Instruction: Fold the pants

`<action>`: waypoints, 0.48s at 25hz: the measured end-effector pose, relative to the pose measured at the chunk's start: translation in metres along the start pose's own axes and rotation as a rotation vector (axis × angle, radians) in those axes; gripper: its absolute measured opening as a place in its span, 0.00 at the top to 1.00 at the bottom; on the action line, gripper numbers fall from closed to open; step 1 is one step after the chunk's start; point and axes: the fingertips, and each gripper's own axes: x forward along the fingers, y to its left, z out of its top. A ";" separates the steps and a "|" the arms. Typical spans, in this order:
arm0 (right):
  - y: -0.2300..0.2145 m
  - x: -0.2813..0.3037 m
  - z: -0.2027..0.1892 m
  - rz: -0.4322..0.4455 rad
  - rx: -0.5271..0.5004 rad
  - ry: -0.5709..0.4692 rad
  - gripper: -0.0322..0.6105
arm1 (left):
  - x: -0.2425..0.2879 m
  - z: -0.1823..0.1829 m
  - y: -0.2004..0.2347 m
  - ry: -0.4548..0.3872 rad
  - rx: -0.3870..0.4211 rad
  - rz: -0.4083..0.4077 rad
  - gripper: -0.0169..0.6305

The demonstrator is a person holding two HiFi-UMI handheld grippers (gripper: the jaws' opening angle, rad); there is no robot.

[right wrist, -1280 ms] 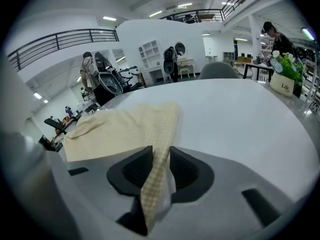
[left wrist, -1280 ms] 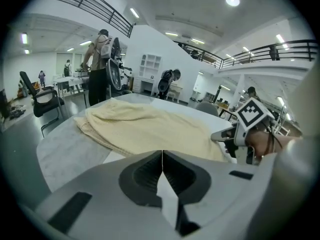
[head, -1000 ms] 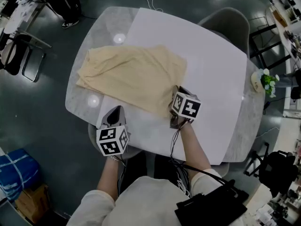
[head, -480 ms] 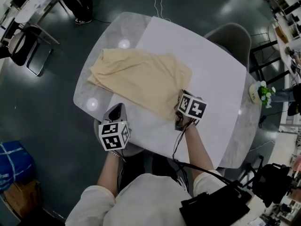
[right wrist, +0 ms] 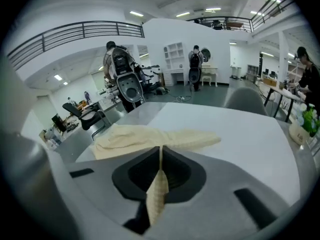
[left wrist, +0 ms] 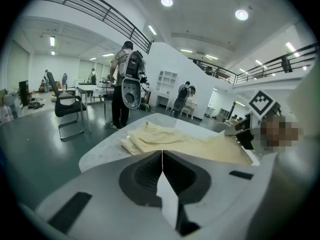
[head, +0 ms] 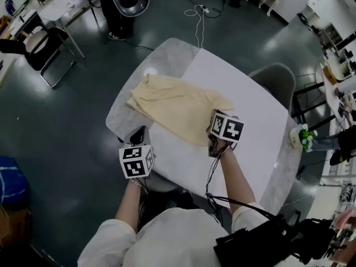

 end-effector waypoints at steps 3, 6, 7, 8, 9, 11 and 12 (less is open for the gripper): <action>0.059 0.009 0.036 0.045 -0.074 -0.015 0.94 | -0.009 0.014 0.030 -0.026 -0.032 0.017 0.96; 0.146 0.027 0.065 0.131 -0.105 -0.034 0.94 | -0.021 0.024 0.070 -0.037 -0.055 0.044 0.96; 0.181 0.034 0.075 0.181 -0.094 -0.053 0.94 | -0.025 0.026 0.085 -0.038 -0.062 0.057 0.96; 0.215 0.041 0.085 0.239 -0.068 -0.079 0.93 | -0.027 0.026 0.099 -0.039 -0.070 0.072 0.96; 0.246 0.048 0.096 0.296 -0.027 -0.108 0.87 | -0.030 0.025 0.113 -0.038 -0.081 0.086 0.96; 0.281 0.059 0.113 0.367 0.064 -0.154 0.65 | -0.031 0.020 0.134 -0.036 -0.106 0.108 0.96; 0.285 0.065 0.117 0.372 0.093 -0.164 0.68 | -0.031 0.017 0.141 -0.035 -0.118 0.114 0.96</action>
